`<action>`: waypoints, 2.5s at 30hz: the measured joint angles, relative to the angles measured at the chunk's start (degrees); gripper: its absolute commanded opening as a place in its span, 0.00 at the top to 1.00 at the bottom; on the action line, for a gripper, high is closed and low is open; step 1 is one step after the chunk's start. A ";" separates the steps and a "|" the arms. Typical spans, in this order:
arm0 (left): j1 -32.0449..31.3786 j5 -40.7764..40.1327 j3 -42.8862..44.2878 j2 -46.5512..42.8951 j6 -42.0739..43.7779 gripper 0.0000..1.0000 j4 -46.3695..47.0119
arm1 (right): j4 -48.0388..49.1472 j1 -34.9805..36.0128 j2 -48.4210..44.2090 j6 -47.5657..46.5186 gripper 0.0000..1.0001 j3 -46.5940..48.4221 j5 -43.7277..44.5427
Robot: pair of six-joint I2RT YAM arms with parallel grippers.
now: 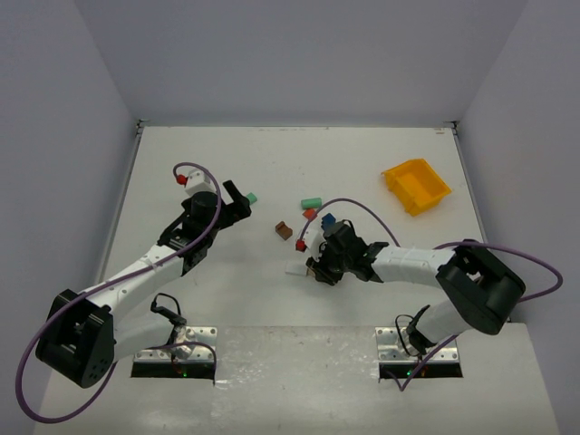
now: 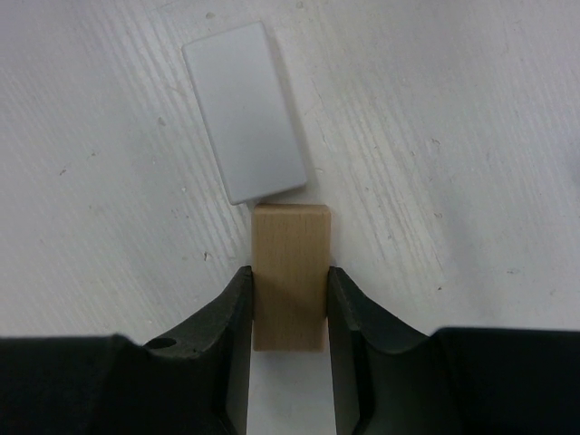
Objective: Build the wood block tower
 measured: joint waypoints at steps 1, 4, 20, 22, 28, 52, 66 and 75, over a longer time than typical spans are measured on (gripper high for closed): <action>0.00 0.00 0.00 0.00 0.00 0.00 0.00 | -0.21 0.00 -0.10 -0.32 0.86 0.00 -0.27; 0.00 0.00 0.00 0.00 0.02 0.00 0.00 | -0.99 0.00 -0.38 -1.01 0.86 0.00 -1.15; 0.00 0.16 0.00 0.85 0.42 0.00 0.34 | -1.96 0.00 0.83 -4.89 0.81 1.27 -3.45; 0.00 0.17 0.00 0.85 0.42 0.00 0.36 | -1.95 0.00 0.90 -5.33 0.80 1.31 -3.70; 0.00 0.20 0.00 0.85 0.44 0.00 0.37 | -2.00 0.00 0.91 -6.77 0.79 1.31 -4.78; 0.00 0.84 0.00 0.85 0.67 0.00 0.44 | -1.89 0.00 2.83 -9.83 0.67 2.84 -6.35; 0.00 1.14 0.00 1.03 0.88 0.00 0.78 | -1.84 -0.01 3.73 -10.99 0.40 3.77 -6.24; 0.00 1.32 0.00 1.51 1.02 0.00 0.83 | -1.93 -0.02 3.73 -10.94 0.01 3.93 -5.98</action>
